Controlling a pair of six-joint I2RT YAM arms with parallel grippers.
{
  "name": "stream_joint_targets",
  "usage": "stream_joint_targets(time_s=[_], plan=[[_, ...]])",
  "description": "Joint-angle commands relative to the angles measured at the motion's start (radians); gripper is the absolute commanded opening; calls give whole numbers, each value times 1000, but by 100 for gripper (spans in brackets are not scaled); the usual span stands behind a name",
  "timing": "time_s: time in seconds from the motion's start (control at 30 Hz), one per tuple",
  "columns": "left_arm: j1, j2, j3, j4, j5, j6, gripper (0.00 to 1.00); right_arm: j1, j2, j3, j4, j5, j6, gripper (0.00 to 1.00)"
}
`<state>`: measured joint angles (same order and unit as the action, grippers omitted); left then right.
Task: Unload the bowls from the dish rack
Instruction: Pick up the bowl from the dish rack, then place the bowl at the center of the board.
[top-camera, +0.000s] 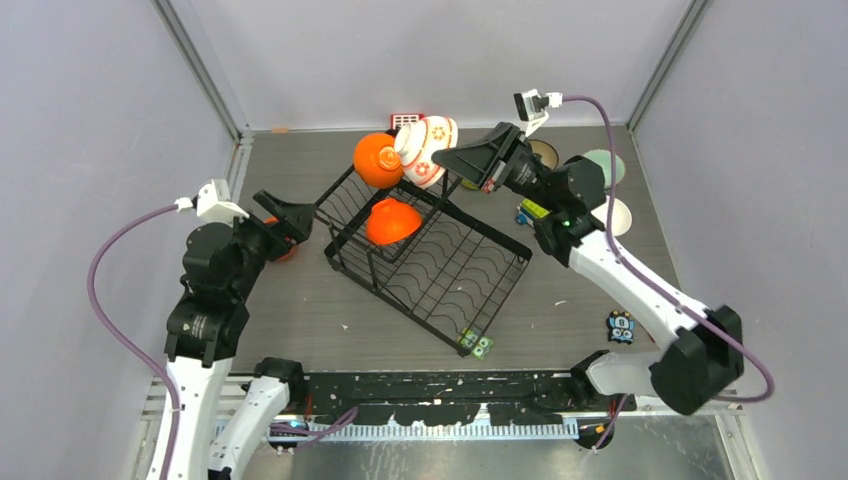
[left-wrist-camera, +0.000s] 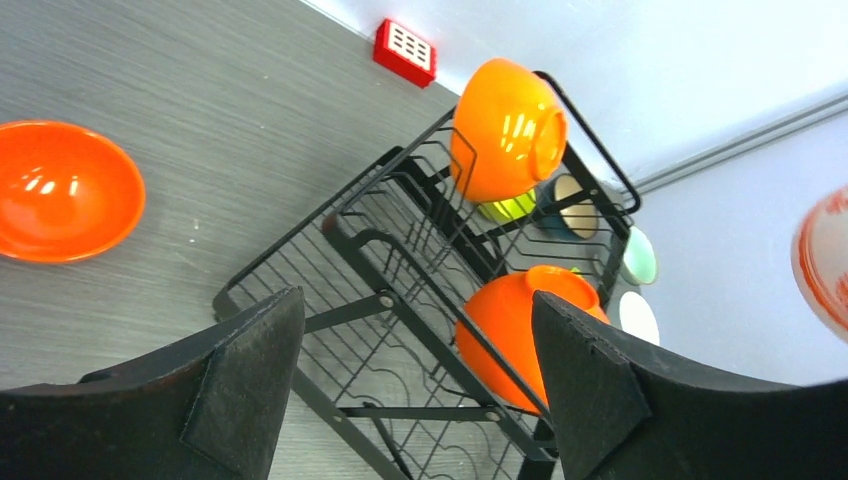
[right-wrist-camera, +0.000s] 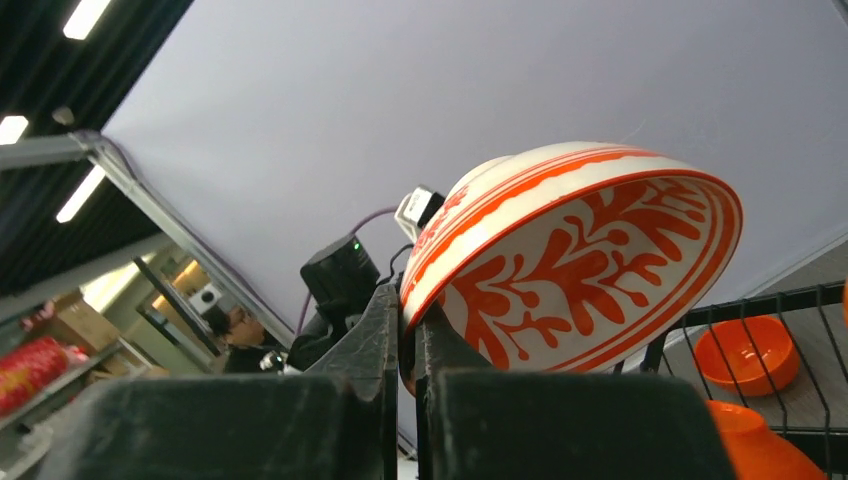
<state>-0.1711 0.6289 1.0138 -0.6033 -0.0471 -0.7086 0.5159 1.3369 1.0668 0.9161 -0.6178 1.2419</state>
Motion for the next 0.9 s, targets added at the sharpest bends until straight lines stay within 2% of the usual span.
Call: stream_joint_targets(time_s=[0.0, 0.2, 0.33, 0.43, 0.53, 0.67, 0.87], plan=[[-10, 32, 76, 68, 87, -23, 84, 64, -167, 101, -345, -40, -292, 1], [-21, 175, 246, 57, 236, -5, 82, 225, -310, 241, -974, 78, -716, 1], [-49, 256, 375, -10, 282, 49, 82, 281, -382, 280, -1255, 193, -891, 1], [-137, 314, 494, -113, 205, 125, 83, 316, -407, 303, -1427, 293, -990, 1], [-306, 381, 580, -211, 75, 178, 84, 365, -404, 342, -1588, 428, -1092, 1], [-498, 429, 638, -250, -86, 206, 84, 444, -410, 377, -1721, 605, -1188, 1], [-680, 536, 794, -397, -161, 227, 84, 633, -393, 407, -1876, 816, -1316, 1]])
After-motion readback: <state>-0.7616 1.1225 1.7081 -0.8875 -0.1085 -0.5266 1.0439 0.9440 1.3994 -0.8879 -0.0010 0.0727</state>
